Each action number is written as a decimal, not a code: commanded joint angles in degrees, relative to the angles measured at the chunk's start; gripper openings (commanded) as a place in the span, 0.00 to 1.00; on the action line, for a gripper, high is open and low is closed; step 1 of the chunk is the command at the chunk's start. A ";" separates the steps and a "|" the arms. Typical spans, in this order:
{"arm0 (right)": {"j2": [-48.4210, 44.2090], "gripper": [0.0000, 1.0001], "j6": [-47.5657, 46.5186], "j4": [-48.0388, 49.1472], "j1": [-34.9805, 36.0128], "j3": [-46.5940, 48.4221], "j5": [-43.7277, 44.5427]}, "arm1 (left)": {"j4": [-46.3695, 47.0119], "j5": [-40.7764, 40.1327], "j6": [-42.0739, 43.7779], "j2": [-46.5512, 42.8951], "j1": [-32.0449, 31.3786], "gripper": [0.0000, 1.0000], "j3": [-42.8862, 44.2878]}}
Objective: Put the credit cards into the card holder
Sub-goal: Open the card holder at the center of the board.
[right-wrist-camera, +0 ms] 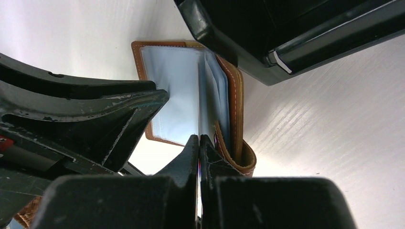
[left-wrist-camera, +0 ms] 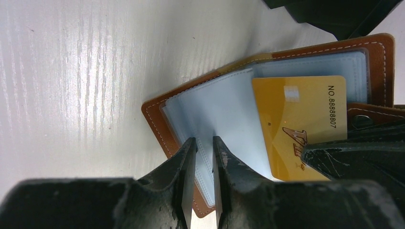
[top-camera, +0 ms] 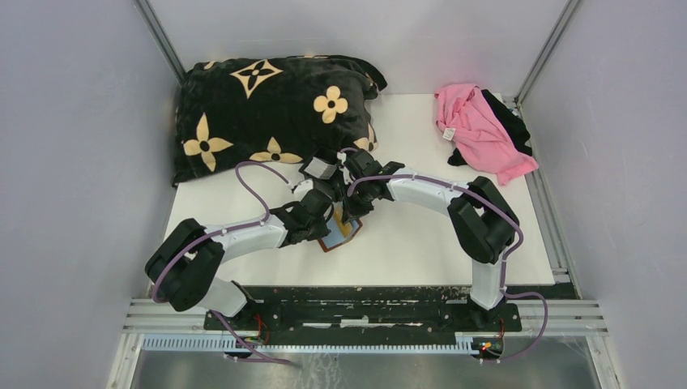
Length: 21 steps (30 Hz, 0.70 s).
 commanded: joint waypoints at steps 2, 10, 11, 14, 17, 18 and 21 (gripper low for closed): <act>-0.73 0.01 -0.66 0.43 -0.67 1.48 1.52 | -7.65 -0.48 1.12 5.02 -0.08 0.27 -4.29; -1.11 0.01 -1.67 -0.66 -1.26 1.69 2.36 | -7.58 -0.60 0.95 5.18 -0.10 0.27 -4.25; -1.06 0.01 -1.71 -0.70 -1.22 1.62 2.36 | -7.57 -0.49 0.88 5.20 -0.11 0.27 -4.25; -0.82 0.01 -1.67 -0.45 -1.28 1.50 2.05 | -7.55 -0.47 0.78 5.12 -0.12 0.27 -4.33; -0.54 0.01 -1.50 -0.14 -1.27 1.35 1.44 | -7.57 -0.47 0.77 5.12 -0.13 0.27 -4.33; -0.41 0.01 -1.35 0.13 -1.24 1.23 1.09 | -7.57 -0.47 0.71 5.09 -0.13 0.27 -4.33; -0.10 0.01 -0.70 0.91 -1.25 0.77 0.19 | -7.57 -0.47 0.68 4.95 -0.12 0.27 -4.42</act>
